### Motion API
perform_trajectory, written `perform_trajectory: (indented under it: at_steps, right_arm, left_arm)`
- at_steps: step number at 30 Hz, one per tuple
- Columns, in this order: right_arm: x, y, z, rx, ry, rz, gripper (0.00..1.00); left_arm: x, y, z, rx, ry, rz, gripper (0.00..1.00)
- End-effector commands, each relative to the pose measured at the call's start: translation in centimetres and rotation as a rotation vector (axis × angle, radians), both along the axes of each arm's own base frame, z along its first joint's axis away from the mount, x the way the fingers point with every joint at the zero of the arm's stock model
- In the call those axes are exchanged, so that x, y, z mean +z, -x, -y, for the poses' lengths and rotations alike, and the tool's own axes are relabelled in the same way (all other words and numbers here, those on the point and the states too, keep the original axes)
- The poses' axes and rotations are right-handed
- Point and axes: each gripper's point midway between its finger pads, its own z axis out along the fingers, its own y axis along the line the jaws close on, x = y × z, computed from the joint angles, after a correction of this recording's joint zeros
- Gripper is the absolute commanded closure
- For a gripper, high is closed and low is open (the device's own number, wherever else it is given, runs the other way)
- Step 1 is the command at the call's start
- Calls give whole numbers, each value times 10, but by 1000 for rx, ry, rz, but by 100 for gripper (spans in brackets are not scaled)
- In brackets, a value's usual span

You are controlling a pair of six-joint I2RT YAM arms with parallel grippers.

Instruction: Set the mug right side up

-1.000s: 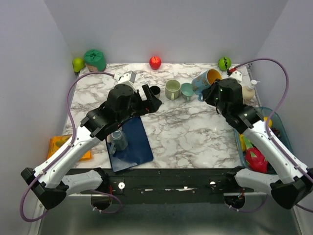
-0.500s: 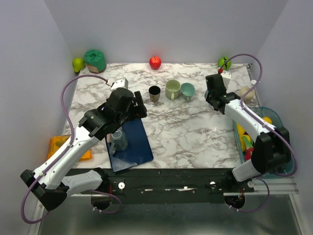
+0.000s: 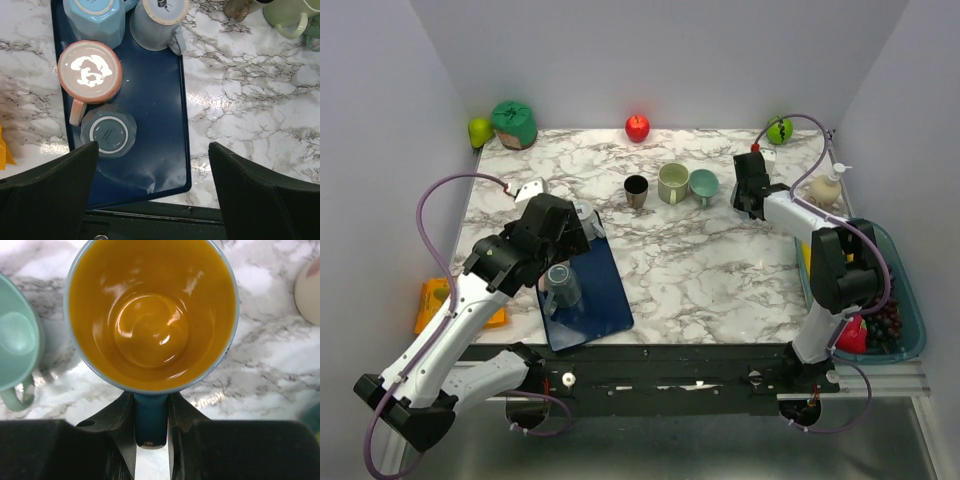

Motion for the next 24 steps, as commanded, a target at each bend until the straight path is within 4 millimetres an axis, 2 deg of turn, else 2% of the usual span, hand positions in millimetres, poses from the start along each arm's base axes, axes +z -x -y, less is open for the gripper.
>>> perform_trajectory:
  at_steps: [1, 2, 3, 4, 6, 12, 15, 18, 20, 21, 23, 24]
  right_arm:
    - [22, -35, -15, 38, -38, 113, 98]
    - [22, -34, -14, 34, -33, 101, 92]
    - [19, -32, -13, 25, -33, 87, 78]
    - [20, -31, -13, 19, -34, 83, 72]
    - [21, -25, -11, 8, -40, 72, 52]
    - [54, -9, -11, -7, -85, 100, 35]
    - [79, 4, -10, -20, -120, 120, 27]
    - [105, 16, -10, -24, -158, 153, 22]
    - [115, 23, -14, -8, -191, 156, 21]
    - [128, 28, -16, -1, -216, 180, 20]
    - [136, 37, -23, 32, -259, 190, 20]
    - [148, 42, -25, 45, -283, 217, 20]
  left_arm:
    - [-8, 14, -29, 99, -57, -36, 1]
    - [-9, 16, -32, 113, -66, -40, 1]
    - [-11, 18, -35, 122, -71, -50, 1]
    - [-14, 22, -38, 133, -83, -69, 1]
    - [-19, 27, -44, 158, -101, -88, 1]
    - [-43, 45, -57, 195, -152, -181, 1]
    - [-57, 52, -56, 184, -155, -222, 1]
    - [-76, 59, -50, 158, -122, -256, 1]
    - [-82, 57, -42, 141, -83, -254, 1]
    - [-90, 59, -41, 132, -84, -264, 1]
    - [-95, 54, -32, 109, -46, -253, 1]
    - [-101, 54, -30, 78, -52, -260, 1]
